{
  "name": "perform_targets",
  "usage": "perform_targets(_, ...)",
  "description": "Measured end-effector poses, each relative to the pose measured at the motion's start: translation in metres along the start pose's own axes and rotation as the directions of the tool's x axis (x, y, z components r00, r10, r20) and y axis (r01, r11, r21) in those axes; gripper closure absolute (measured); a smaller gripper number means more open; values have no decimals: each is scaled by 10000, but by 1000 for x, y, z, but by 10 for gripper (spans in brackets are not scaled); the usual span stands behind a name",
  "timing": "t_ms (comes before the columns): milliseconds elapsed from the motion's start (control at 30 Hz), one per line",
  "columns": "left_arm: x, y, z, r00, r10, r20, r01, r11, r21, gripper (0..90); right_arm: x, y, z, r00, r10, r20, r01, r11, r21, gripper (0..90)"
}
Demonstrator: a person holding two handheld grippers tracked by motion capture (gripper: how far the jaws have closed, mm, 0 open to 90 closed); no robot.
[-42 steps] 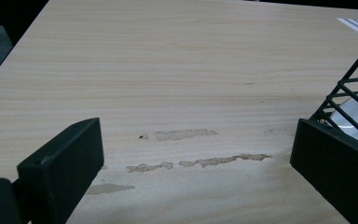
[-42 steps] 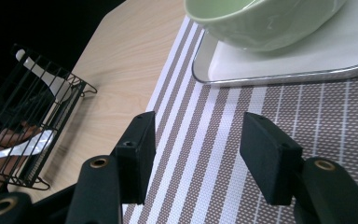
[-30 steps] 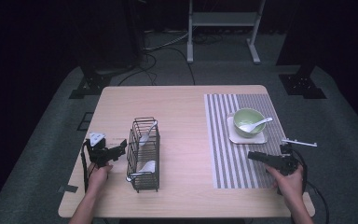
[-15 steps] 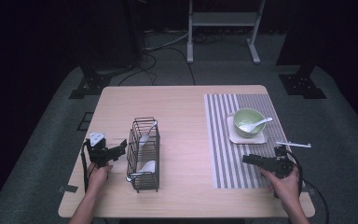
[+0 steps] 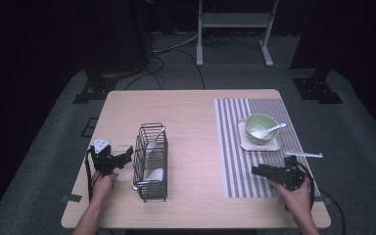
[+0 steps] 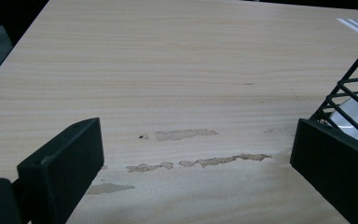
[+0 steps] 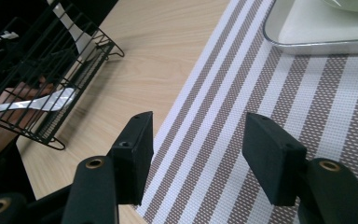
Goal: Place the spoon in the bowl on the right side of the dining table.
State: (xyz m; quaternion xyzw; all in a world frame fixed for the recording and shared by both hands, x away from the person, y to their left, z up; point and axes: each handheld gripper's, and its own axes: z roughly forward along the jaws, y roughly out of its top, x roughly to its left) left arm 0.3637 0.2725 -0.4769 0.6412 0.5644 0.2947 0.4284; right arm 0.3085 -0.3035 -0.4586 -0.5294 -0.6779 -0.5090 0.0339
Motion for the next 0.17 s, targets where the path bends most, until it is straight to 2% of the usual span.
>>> perform_targets(167, 0, 0, 0, 10000, -16, 18, 16, 10000, 32, 16, 1, -3, 0, 9999, -104, -114, 104, 9999, 1, 424)
